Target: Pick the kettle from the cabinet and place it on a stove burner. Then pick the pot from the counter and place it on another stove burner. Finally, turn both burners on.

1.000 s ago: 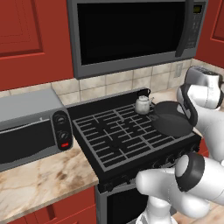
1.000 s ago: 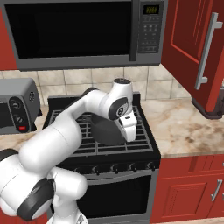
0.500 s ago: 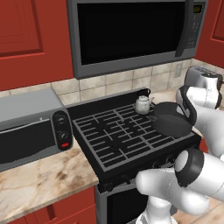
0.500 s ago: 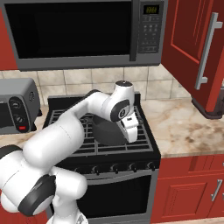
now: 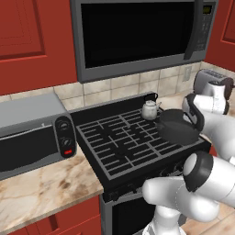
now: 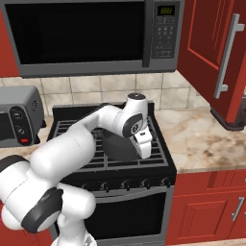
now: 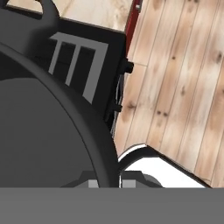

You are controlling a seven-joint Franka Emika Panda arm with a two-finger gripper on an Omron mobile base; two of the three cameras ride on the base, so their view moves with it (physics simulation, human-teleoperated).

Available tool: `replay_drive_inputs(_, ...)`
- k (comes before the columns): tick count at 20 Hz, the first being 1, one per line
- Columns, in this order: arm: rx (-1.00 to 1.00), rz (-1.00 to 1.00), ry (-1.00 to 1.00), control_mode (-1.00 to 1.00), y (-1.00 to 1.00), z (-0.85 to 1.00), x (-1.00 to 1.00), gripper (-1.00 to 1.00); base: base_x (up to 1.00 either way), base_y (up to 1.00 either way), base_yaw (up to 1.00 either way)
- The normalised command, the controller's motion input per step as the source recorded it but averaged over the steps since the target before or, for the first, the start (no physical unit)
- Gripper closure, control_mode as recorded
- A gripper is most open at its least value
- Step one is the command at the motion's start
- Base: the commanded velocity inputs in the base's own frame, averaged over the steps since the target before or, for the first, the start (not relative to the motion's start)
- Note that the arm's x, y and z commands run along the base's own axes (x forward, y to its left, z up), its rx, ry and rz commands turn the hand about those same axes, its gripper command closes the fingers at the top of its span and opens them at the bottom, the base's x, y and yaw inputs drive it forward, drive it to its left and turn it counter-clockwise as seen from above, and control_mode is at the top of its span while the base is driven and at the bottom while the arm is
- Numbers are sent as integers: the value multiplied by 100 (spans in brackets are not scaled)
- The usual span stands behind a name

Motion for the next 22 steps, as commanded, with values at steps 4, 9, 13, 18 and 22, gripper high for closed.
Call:
replay_drive_inputs(4,0,0,-2,-100,0,-14,2,100,0,0,0)
replay_drive_inputs(9,0,0,-1,-100,0,-5,0,100,0,0,0)
replay_drive_inputs(13,0,0,-3,-100,0,-3,0,100,0,0,0)
replay_drive_inputs(18,0,0,-2,-100,0,-5,0,100,0,0,0)
replay_drive_inputs(22,0,0,-2,-100,0,-4,1,100,0,0,0)
